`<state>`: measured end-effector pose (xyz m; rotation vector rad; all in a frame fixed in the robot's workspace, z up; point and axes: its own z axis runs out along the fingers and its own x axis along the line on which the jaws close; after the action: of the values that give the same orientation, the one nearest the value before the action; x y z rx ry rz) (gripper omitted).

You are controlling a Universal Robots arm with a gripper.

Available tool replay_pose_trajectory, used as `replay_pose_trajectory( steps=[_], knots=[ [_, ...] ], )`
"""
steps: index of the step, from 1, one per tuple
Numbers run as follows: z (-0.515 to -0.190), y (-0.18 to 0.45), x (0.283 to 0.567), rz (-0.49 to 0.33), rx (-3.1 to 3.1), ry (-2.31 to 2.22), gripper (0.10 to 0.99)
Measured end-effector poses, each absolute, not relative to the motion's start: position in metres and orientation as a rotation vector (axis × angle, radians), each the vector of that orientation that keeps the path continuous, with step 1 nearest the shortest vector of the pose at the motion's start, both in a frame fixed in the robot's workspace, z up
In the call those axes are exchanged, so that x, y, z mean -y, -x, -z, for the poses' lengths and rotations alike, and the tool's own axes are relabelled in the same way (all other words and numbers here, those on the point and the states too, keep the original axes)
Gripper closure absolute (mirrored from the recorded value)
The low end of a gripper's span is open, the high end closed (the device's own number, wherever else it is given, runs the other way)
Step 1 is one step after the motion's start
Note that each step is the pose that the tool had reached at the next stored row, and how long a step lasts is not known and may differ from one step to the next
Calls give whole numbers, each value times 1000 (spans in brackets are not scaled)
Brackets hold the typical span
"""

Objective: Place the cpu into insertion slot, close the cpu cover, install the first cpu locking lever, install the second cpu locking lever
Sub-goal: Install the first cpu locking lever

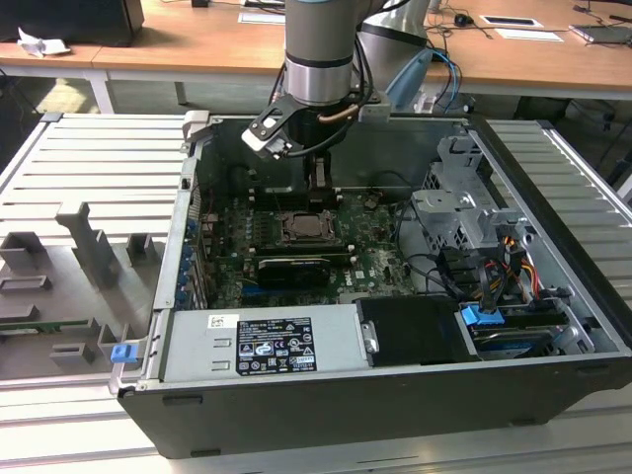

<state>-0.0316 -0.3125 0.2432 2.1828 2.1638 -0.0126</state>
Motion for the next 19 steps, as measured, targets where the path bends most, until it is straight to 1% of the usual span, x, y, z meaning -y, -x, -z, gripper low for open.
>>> replay_pose_trajectory(
  steps=[10, 16, 19],
  knots=[
    [-246, 32, 313, 13, -2162, -2185, 976],
    [-276, 32, 313, 13, -2161, -2185, 976],
    [-281, 32, 313, 13, -2161, -2185, 976]
  ],
)
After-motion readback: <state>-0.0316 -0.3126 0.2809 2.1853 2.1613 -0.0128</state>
